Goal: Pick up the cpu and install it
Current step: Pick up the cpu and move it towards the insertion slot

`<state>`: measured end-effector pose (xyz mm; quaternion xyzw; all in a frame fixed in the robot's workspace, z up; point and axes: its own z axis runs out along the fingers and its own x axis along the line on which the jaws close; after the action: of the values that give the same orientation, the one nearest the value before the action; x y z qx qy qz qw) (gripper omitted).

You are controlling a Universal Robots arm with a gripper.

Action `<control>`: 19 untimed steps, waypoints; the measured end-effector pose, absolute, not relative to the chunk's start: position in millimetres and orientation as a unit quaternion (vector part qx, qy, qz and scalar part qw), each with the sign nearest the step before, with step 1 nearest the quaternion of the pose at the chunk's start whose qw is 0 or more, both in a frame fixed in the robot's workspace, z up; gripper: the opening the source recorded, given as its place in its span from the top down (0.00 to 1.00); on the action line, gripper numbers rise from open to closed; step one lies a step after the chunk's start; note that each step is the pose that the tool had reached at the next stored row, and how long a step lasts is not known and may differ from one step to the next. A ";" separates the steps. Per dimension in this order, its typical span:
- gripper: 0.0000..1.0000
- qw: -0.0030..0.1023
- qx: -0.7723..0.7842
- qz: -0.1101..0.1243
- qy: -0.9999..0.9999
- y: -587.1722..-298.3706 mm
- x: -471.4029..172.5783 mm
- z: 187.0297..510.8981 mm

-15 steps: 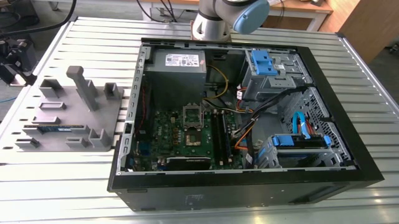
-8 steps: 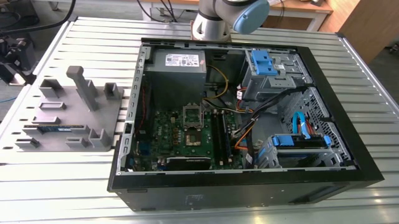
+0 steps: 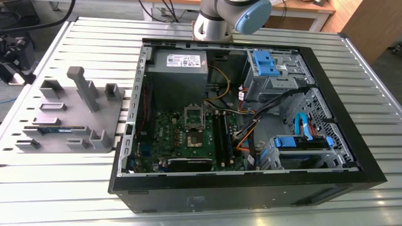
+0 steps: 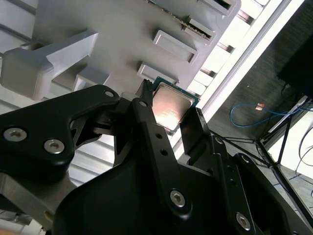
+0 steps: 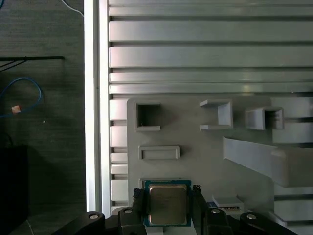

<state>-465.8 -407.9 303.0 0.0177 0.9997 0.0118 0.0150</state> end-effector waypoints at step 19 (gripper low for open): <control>0.53 0.015 0.018 0.012 1.000 -407.9 -465.8 311.4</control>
<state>-465.8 -407.9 311.4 0.0177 0.9997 0.0117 0.0150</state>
